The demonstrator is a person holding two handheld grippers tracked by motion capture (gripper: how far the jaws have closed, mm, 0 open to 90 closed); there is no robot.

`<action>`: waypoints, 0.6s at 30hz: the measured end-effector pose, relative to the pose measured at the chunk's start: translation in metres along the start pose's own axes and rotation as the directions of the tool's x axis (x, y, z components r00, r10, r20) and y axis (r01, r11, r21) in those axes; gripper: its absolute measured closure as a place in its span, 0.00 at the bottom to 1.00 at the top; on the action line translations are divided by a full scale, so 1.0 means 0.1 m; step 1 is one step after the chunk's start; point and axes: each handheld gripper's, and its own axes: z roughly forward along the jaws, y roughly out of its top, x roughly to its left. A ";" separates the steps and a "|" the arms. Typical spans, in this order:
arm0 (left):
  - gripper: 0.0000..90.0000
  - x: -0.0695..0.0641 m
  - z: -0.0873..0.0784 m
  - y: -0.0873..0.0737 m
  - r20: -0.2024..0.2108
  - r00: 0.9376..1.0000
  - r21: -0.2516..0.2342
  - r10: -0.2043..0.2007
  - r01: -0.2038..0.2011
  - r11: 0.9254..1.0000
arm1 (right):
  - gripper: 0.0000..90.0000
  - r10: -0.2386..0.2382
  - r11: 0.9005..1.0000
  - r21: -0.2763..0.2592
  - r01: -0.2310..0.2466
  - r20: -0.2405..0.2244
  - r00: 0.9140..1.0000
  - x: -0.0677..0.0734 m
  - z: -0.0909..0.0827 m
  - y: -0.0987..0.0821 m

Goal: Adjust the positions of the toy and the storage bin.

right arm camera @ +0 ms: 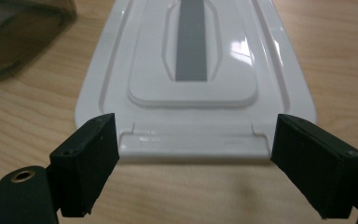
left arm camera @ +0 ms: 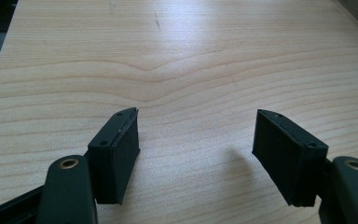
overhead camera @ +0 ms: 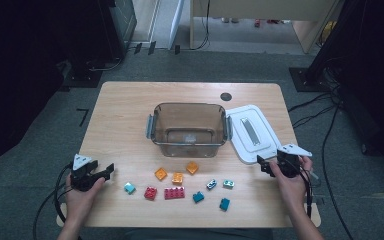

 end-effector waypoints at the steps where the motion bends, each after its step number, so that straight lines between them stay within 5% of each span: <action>1: 0.35 0.00 0.00 0.00 0.000 1.000 0.001 0.001 -0.001 1.000 | 0.16 0.005 1.000 0.001 -0.005 0.005 1.000 -0.01 -0.03 -0.04; 18: 0.32 -0.01 -0.01 0.00 0.013 1.000 0.008 0.015 -0.015 1.000 | 0.17 0.065 0.997 0.038 -0.068 0.059 0.996 -0.16 -0.39 -0.53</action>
